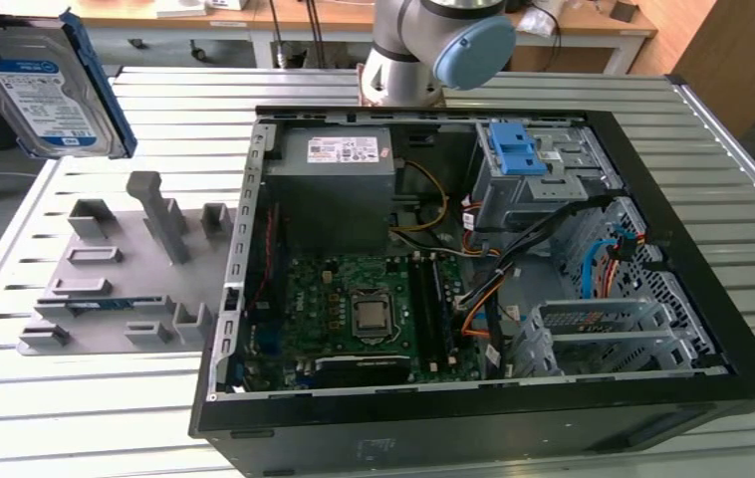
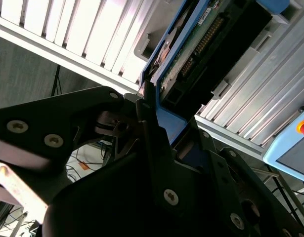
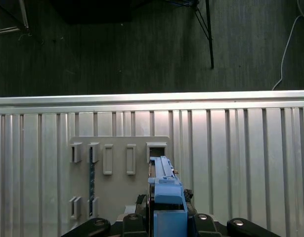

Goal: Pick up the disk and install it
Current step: 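Pick up the disk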

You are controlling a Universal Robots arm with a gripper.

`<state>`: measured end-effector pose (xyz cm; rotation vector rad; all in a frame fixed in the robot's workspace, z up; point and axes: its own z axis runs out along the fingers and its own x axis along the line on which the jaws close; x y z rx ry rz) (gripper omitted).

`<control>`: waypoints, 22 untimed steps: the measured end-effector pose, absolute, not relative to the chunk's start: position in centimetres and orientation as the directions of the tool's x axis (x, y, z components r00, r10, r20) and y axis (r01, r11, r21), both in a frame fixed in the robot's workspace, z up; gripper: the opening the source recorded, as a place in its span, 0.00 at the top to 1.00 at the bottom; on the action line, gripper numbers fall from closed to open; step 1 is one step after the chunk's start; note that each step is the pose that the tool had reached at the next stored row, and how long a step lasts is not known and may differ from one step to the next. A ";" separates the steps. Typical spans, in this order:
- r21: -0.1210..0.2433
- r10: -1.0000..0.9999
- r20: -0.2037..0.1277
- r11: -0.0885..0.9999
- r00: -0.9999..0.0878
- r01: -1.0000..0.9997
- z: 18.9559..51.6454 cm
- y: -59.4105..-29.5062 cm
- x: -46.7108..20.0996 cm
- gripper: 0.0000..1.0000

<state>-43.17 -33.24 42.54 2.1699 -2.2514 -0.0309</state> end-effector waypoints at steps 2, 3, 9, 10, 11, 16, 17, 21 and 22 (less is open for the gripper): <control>0.025 -0.999 -0.003 0.037 -0.037 -0.999 42.6 -33.2 -43.2 0.64; 0.025 -0.999 -0.003 0.037 -0.037 -0.999 42.7 -33.2 -43.2 0.64; 0.025 -0.999 -0.003 0.037 -0.037 -0.999 43.2 -33.2 -43.2 0.64; 0.024 -0.999 -0.003 0.037 -0.037 -0.999 43.3 -33.2 -43.2 0.64; 0.024 -0.999 -0.003 0.037 -0.037 -0.999 43.4 -33.2 -43.2 0.64; 0.024 -0.999 -0.003 0.037 -0.037 -0.999 43.7 -33.2 -43.2 0.64; 0.024 -0.999 -0.003 0.037 -0.037 -0.999 43.8 -33.2 -43.2 0.64; 0.024 -0.999 -0.003 0.037 -0.037 -0.999 44.2 -33.2 -43.2 0.64; 0.024 -0.999 -0.003 0.037 -0.037 -0.999 44.3 -33.2 -43.2 0.64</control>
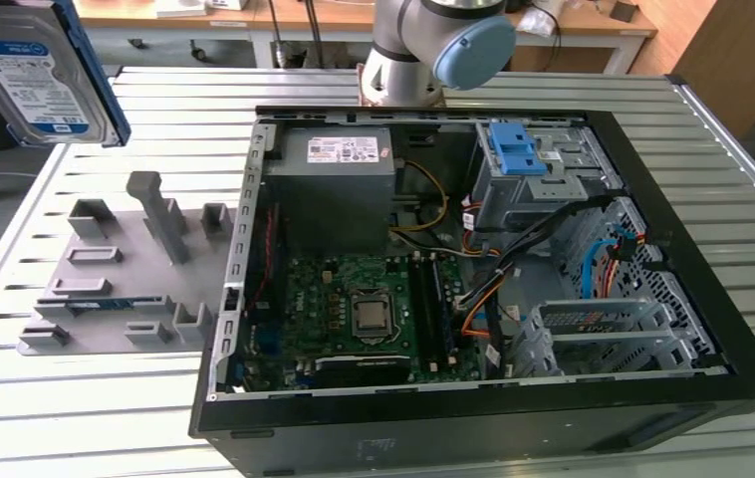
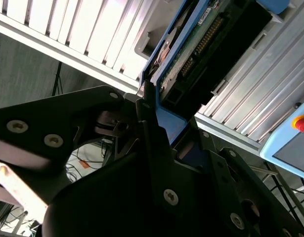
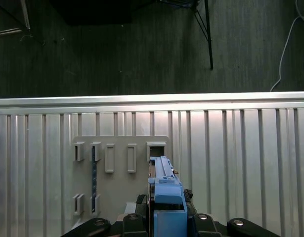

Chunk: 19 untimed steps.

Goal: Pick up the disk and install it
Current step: 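Pick up the disk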

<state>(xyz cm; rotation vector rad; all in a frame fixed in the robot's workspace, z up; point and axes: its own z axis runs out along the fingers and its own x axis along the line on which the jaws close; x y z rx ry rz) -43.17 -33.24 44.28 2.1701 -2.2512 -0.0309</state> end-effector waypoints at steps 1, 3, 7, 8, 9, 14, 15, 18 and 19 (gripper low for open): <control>0.024 -0.999 -0.003 0.037 -0.037 -0.999 44.4 -33.2 -43.2 0.64; 0.024 -0.999 -0.003 0.037 -0.037 -0.999 44.6 -33.2 -43.2 0.64; 0.024 -0.999 -0.003 0.037 -0.037 -0.999 45.0 -33.2 -43.2 0.64; 0.024 -0.999 -0.003 0.037 -0.037 -0.999 45.2 -33.2 -43.2 0.64; 0.024 -0.999 -0.003 0.037 -0.037 -0.999 45.3 -33.2 -43.2 0.64; 0.024 -0.999 -0.003 0.037 -0.037 -0.999 45.7 -33.2 -43.2 0.64; 0.024 -0.999 -0.003 0.037 -0.037 -0.999 45.8 -33.2 -43.2 0.64; 0.024 -0.999 -0.003 0.037 -0.037 -0.999 46.0 -33.2 -43.2 0.64; 0.024 -0.999 -0.003 0.037 -0.037 -0.999 46.1 -33.2 -43.2 0.64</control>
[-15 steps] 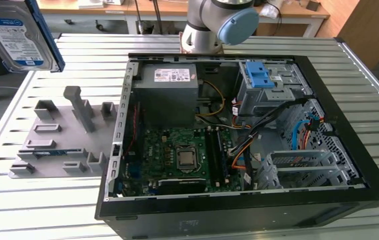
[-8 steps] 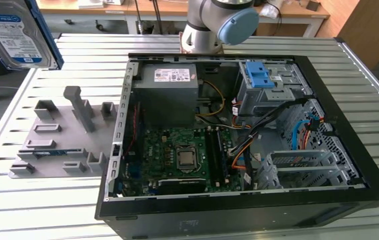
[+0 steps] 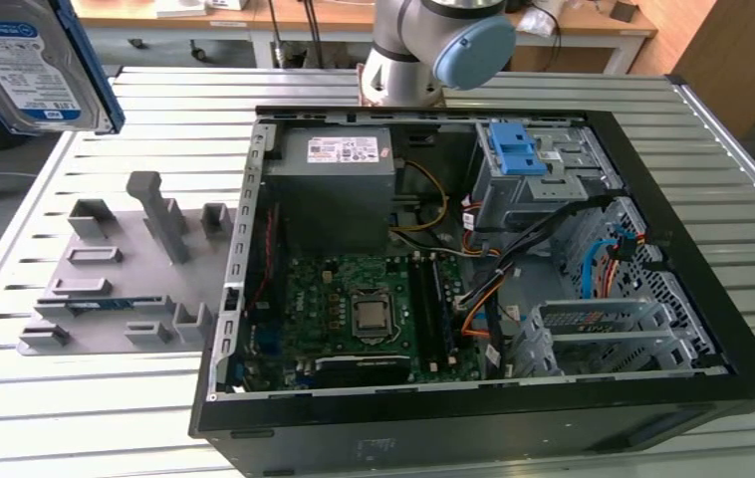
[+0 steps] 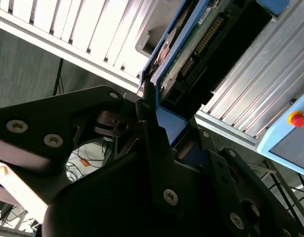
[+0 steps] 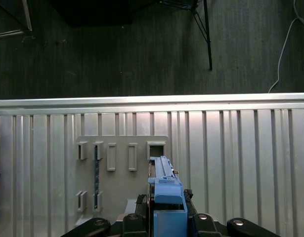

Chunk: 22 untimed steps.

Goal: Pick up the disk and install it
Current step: 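Pick up the disk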

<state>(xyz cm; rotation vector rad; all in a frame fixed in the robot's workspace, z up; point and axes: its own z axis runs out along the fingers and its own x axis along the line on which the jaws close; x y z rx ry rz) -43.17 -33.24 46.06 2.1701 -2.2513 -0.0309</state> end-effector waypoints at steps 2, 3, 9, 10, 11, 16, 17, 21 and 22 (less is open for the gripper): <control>0.024 -0.999 -0.003 0.037 -0.037 -0.999 46.2 -33.2 -43.2 0.64; 0.024 -0.999 -0.003 0.037 -0.037 -0.999 46.3 -33.2 -43.2 0.64; 0.024 -0.999 -0.003 0.037 -0.037 -0.999 46.8 -33.2 -43.2 0.64; 0.024 -0.999 -0.003 0.037 -0.037 -0.999 46.9 -33.2 -43.2 0.64; 0.024 -0.999 -0.003 0.037 -0.037 -0.999 47.0 -33.2 -43.2 0.64; 0.024 -0.999 -0.003 0.037 -0.037 -0.999 47.5 -33.2 -43.2 0.64; 0.024 -0.999 -0.004 0.037 -0.037 -0.999 47.6 -33.2 -43.2 0.64; 0.024 -0.999 -0.005 0.037 -0.037 -0.999 47.7 -33.2 -43.2 0.64; 0.024 -0.999 -0.005 0.037 -0.037 -0.999 47.7 -33.2 -43.2 0.64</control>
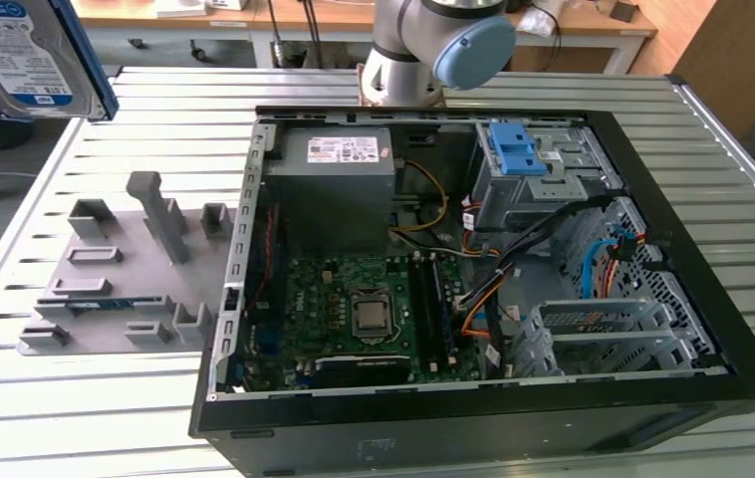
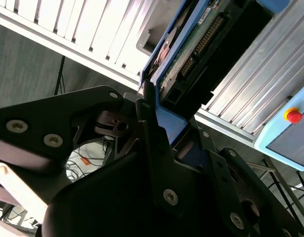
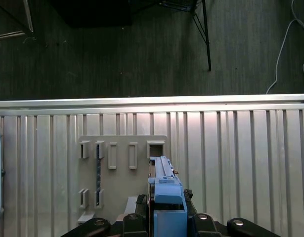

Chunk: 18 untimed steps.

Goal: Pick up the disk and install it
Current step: 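Pick up the disk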

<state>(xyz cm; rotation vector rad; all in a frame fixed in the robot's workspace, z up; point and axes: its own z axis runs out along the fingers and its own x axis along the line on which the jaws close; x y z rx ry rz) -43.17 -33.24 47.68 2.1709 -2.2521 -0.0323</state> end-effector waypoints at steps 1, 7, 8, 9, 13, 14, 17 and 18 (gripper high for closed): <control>0.024 -0.999 -0.005 0.037 -0.037 -0.999 47.7 -33.2 -43.2 0.64; 0.024 -0.999 -0.005 0.037 -0.037 -0.999 47.7 -34.0 -43.2 0.64; 0.024 -0.999 -0.005 0.037 -0.037 -0.999 47.7 -34.3 -43.2 0.64; 0.024 -0.999 -0.005 0.037 -0.037 -0.999 47.7 -34.5 -43.2 0.64; 0.024 -0.999 -0.006 0.037 -0.037 -0.999 47.7 -34.6 -43.1 0.64; 0.024 -0.999 -0.005 0.037 -0.037 -0.999 47.7 -34.6 -43.1 0.64; 0.024 -0.999 -0.006 0.037 -0.037 -0.999 47.7 -34.6 -42.9 0.64; 0.024 -0.999 -0.006 0.037 -0.037 -0.999 47.7 -34.6 -42.9 0.64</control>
